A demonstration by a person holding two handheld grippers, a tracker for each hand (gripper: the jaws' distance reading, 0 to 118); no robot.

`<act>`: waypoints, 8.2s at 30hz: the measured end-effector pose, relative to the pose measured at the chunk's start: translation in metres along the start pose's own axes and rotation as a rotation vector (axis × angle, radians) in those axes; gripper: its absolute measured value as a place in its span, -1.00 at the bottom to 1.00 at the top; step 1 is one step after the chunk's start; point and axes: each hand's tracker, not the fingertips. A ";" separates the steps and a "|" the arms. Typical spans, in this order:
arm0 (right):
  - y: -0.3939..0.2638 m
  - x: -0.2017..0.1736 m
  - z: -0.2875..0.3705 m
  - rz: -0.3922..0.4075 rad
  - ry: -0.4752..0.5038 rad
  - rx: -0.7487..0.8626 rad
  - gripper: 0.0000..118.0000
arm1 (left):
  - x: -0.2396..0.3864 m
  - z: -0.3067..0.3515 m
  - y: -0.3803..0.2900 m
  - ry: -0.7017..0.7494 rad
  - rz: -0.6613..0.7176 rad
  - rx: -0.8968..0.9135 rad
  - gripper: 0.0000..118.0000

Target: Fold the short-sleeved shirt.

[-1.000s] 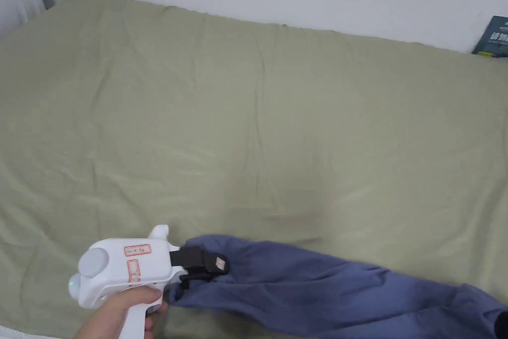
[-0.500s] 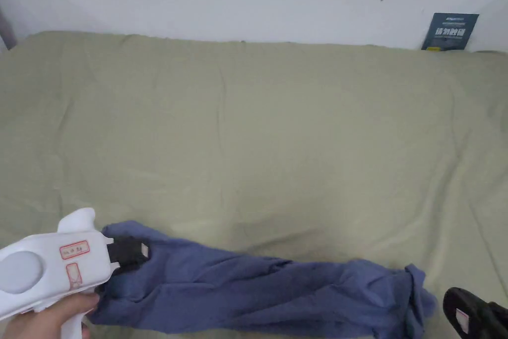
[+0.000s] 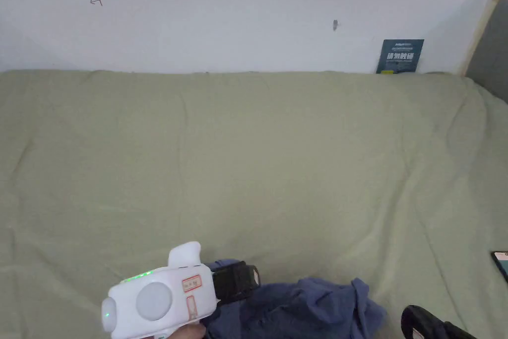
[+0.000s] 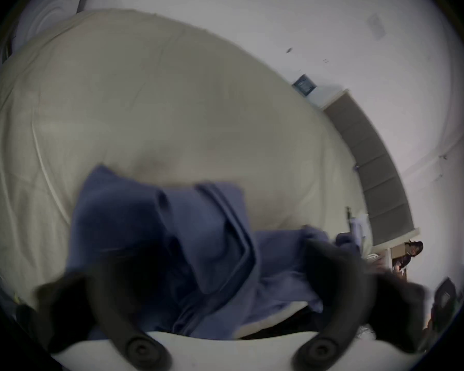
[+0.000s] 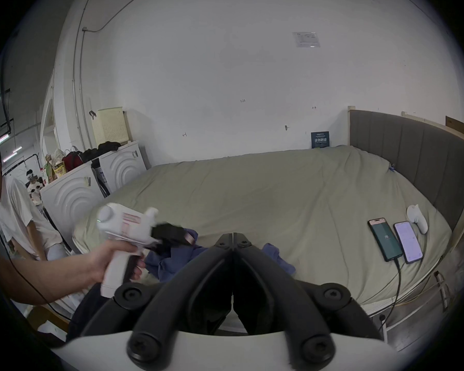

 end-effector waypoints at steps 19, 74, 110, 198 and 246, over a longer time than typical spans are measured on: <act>-0.007 -0.009 -0.004 -0.010 0.016 -0.020 -1.00 | 0.004 -0.016 -0.037 0.012 -0.115 -0.048 -0.78; -0.008 -0.022 -0.035 0.040 0.036 -0.074 -1.00 | -0.137 0.120 0.031 0.341 0.045 0.018 -0.83; -0.007 -0.038 -0.085 0.000 0.163 -0.155 -1.00 | -0.002 -0.043 -0.042 -0.119 0.038 -0.094 -0.91; 0.105 -0.015 -0.030 0.131 -0.133 0.288 -1.00 | 0.119 0.288 -0.029 0.374 -0.552 0.912 -0.95; 0.150 -0.032 -0.011 -0.076 -0.097 0.205 1.00 | 0.115 0.285 -0.021 0.330 -0.502 0.886 1.00</act>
